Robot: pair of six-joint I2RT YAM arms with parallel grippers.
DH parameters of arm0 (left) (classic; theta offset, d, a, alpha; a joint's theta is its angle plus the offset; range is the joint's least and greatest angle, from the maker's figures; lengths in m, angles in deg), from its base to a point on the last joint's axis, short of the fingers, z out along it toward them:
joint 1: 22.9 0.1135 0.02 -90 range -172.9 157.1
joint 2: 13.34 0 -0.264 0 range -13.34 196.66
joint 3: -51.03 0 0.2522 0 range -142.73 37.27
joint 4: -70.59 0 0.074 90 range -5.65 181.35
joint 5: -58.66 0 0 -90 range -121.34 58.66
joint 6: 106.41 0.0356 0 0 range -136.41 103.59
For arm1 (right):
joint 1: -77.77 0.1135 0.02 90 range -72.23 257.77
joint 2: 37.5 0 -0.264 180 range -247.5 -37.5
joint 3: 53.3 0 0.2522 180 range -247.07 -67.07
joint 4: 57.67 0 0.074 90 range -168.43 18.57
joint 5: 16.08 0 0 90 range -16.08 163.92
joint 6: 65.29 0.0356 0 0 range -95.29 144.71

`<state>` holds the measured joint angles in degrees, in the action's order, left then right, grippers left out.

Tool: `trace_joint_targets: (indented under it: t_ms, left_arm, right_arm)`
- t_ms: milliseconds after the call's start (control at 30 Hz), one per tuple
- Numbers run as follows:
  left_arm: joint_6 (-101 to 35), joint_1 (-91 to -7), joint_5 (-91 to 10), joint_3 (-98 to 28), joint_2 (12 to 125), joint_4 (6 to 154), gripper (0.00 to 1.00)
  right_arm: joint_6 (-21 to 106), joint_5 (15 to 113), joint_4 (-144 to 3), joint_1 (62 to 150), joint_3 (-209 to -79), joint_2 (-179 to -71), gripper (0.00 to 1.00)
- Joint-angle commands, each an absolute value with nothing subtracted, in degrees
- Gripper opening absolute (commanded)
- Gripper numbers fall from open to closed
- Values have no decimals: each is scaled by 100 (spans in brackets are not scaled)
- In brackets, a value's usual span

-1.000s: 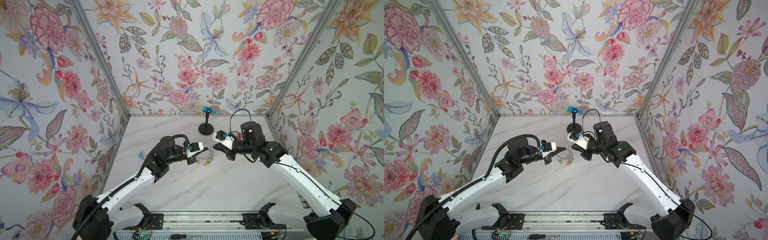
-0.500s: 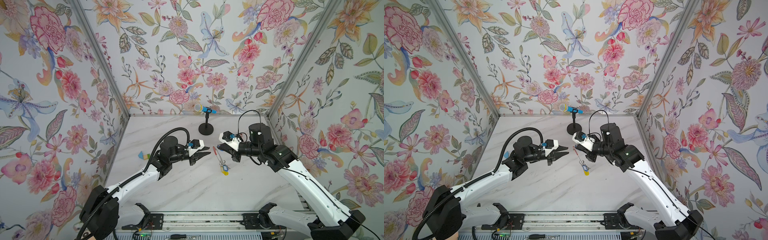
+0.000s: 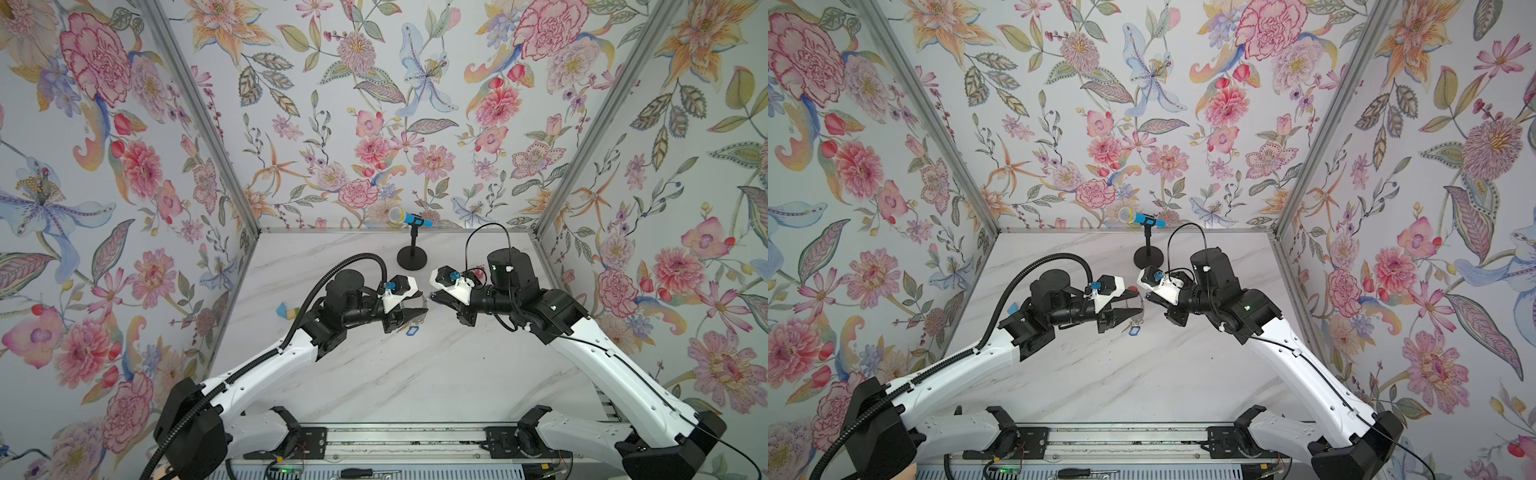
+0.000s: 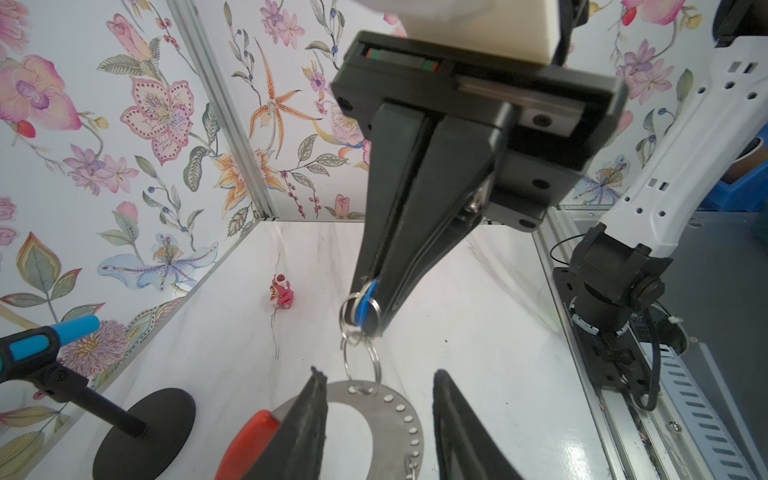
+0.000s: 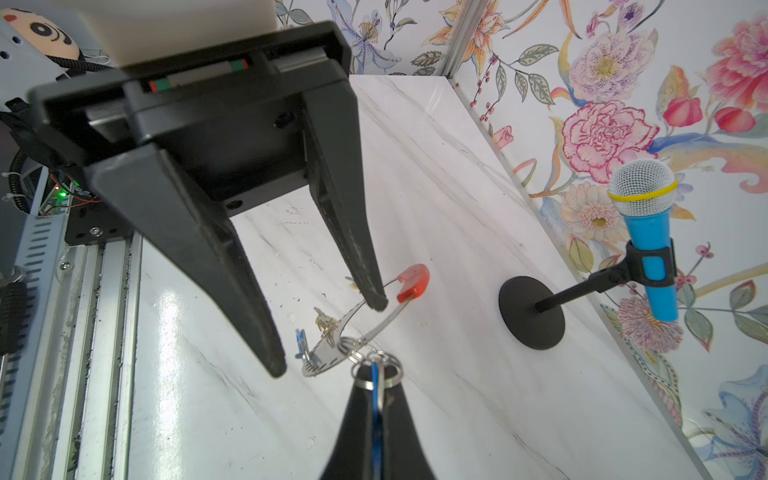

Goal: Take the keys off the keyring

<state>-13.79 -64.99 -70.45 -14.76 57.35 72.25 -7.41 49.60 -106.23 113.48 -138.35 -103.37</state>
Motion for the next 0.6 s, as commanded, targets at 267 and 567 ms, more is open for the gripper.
trace_joint_targets:
  t_ms: [267, 567]
  left_arm:
    - [-1552, -6575, -6544, -1825, 5923, 7284, 32]
    - [-1229, -6579, -6487, -1986, 6057, 7695, 9]
  right_arm:
    - [-624, 5184, -10471, 11639, -14123, -10511, 0]
    - [-631, 5215, -10474, 11667, -14146, -10563, 0]
